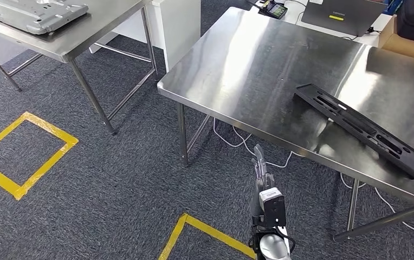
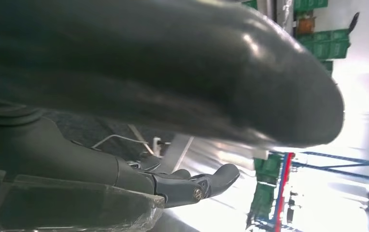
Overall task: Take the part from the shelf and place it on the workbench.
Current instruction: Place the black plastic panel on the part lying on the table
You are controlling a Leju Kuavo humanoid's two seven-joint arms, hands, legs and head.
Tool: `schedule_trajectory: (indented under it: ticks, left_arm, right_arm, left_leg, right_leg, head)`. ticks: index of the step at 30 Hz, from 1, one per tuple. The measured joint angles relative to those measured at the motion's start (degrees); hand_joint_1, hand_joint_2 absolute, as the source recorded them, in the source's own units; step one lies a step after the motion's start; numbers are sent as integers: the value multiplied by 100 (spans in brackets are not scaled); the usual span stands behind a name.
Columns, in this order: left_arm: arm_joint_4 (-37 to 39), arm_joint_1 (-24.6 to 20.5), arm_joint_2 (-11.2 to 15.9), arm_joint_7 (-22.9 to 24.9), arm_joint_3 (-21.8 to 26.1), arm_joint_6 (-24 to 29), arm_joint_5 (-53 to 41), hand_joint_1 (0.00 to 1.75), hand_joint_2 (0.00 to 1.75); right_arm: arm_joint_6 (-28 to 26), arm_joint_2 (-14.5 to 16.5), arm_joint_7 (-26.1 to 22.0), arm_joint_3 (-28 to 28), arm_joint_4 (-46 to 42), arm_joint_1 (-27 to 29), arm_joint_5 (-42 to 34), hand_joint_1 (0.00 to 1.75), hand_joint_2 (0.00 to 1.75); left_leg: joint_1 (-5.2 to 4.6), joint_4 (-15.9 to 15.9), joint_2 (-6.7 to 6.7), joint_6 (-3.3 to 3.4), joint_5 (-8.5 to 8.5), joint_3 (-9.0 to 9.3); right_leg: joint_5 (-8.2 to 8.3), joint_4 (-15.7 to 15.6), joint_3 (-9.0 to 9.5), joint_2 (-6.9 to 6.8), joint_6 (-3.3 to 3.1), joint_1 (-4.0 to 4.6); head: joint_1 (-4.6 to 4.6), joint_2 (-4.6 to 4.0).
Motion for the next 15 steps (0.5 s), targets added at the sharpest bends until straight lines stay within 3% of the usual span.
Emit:
schedule_trajectory:
  ticks: [2, 4, 6, 7, 8, 10, 11, 12, 13, 14, 15]
  left_arm:
    - [1, -4, -21, 3, -3, -22, -27, 0, 0]
    - [1, -6, -37, 7, -5, -51, -35, 0, 0]
    - [0, 5, -41, 2, -6, -81, -39, 0, 0]
    - [0, 18, -43, -8, -7, -92, -40, 0, 0]
    - [0, 34, -46, -19, -7, -101, -39, 0, 0]
    - [0, 58, -50, -39, -8, -105, -36, 0, 0]
    - [0, 62, -52, -45, -8, -107, -35, 0, 0]
    - [0, 64, -52, -50, -8, -108, -34, 0, 0]
    - [0, 64, -52, -54, -8, -109, -34, 0, 0]
    - [0, 64, -52, -57, -8, -110, -34, 0, 0]
    - [0, 65, -52, -58, -7, -111, -34, 0, 0]
  right_arm:
    - [-20, 16, 21, -48, -85, 55, 23, 0, 0]
    - [-34, 31, 26, -88, -187, 137, 41, 0, 0]
    - [-32, 25, 13, -111, -276, 310, 42, 0, 0]
    - [-20, 21, 2, -117, -314, 408, 40, 0, 0]
    - [-3, 19, -10, -121, -350, 508, 38, 0, 0]
    - [29, 18, -24, -125, -407, 662, 37, 0, 0]
    - [38, 18, -26, -128, -425, 718, 37, 0, 0]
    - [41, 17, -26, -132, -437, 757, 37, 0, 0]
    - [42, 17, -26, -136, -444, 786, 37, 0, 0]
    - [43, 17, -26, -139, -450, 807, 37, 0, 0]
    - [44, 17, -26, -143, -458, 820, 37, 0, 0]
  left_leg:
    - [-27, 3, 1, -19, 98, -67]
    - [-24, -7, 12, -69, 193, -83]
    - [-3, -8, 12, -136, 245, -94]
    - [10, 46, 3, -174, 162, -123]
    - [26, 191, -6, -218, -40, -169]
    - [77, 783, -12, -315, -664, -316]
    - [112, 1167, -10, -365, -919, -387]
    - [146, 1484, -8, -407, -1028, -422]
    - [181, 1655, -5, -445, -989, -385]
    - [215, 1631, -3, -478, -847, -251]
    - [245, 1393, -1, -506, -681, -15]
  right_leg:
    - [82, -886, 635, -8, -83, 78]
    - [55, -1384, 915, -17, -183, 130]
    - [131, -1463, 886, -30, -257, 112]
    - [187, -1476, 861, -40, -304, 88]
    - [251, -1493, 820, -50, -350, 58]
    - [376, -1496, 695, -60, -398, 33]
    - [436, -1489, 625, -64, -394, 30]
    - [493, -1476, 556, -69, -373, 24]
    - [548, -1455, 481, -74, -344, 14]
    - [595, -1426, 406, -78, -309, -3]
    - [631, -1384, 332, -79, -272, -23]
  head:
    - [-8, 1]
    - [-16, 1]
    - [-13, 0]
    - [-10, 0]
    - [-20, 0]
    - [-41, 0]
    - [-50, 0]
    - [-50, 0]
    - [-51, 0]
    - [-51, 0]
    - [-52, 0]
